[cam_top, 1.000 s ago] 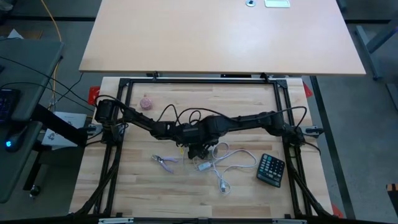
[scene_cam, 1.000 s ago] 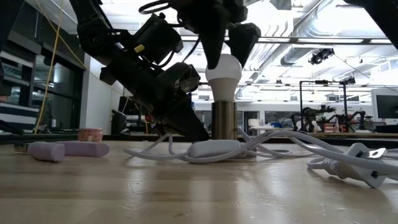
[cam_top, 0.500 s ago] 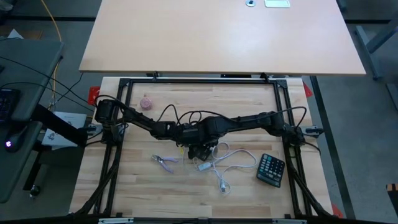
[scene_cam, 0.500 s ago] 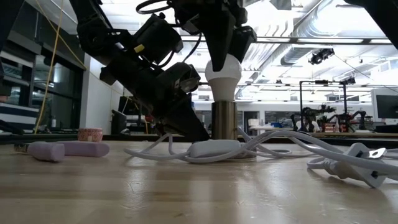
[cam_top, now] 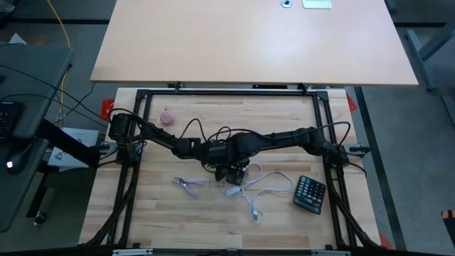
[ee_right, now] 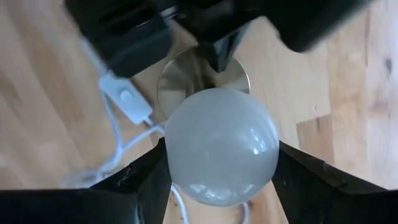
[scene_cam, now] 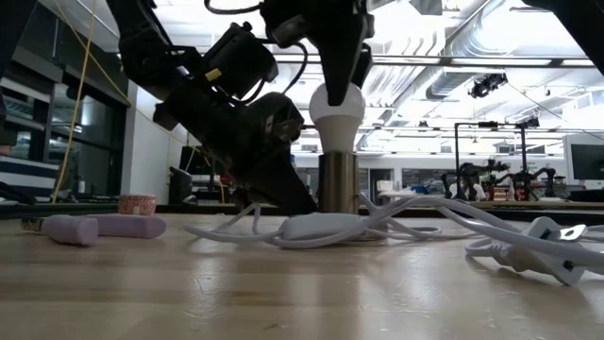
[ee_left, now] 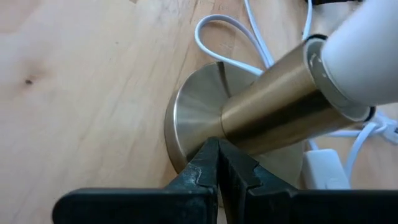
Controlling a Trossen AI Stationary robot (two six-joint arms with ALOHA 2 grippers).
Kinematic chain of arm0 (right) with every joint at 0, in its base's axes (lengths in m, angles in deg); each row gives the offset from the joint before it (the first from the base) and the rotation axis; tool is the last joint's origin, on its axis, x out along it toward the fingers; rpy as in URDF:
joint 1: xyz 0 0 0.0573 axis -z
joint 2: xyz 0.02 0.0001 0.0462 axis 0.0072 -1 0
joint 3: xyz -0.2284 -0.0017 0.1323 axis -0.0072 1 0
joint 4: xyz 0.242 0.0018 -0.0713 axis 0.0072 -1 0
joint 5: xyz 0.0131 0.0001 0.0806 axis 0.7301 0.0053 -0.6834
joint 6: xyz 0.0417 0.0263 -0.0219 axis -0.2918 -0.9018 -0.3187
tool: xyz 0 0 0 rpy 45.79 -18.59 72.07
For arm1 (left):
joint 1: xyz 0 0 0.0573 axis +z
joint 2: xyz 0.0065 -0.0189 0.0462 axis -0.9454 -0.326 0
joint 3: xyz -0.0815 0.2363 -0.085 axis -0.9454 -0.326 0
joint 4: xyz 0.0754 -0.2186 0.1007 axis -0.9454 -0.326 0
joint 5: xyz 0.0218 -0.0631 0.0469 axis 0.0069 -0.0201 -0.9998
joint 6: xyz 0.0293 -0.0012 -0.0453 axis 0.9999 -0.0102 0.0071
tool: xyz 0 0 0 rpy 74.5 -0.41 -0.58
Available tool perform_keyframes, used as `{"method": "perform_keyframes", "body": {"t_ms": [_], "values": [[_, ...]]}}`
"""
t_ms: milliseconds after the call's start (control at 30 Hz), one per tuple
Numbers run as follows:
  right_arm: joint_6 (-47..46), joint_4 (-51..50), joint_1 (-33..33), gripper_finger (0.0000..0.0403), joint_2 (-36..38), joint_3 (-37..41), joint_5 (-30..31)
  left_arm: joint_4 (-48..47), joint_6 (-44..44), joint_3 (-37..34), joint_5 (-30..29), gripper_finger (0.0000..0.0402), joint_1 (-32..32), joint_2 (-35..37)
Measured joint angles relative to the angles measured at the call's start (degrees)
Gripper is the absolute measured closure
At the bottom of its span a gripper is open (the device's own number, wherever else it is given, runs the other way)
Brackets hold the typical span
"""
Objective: Screw lightbulb
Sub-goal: Remove the lightbulb from the lamp
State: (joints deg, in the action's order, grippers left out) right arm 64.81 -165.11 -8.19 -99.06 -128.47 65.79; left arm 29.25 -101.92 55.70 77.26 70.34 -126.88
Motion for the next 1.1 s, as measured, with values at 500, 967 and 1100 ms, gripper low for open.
{"method": "perform_keyframes", "body": {"t_ms": [500, 967, 1100], "values": [[60.01, -0.93, -0.8, 0.0169, 0.13, -0.07, 0.28, -1.15, 2.38, -0.26, 2.82, 0.0401, -0.11, 0.01], [49.14, 0.23, 0.4, 0.0159, 0.09, -2.76, 1.31, -0.29, 6.9, -0.35, 1.2, 0.0402, 0.04, 0.08], [48.83, 0.21, 0.79, 0.0158, 0.09, -2.8, 1.29, 0.51, 6.9, -0.37, 0.87, 0.0401, 0.14, 0.06]]}}
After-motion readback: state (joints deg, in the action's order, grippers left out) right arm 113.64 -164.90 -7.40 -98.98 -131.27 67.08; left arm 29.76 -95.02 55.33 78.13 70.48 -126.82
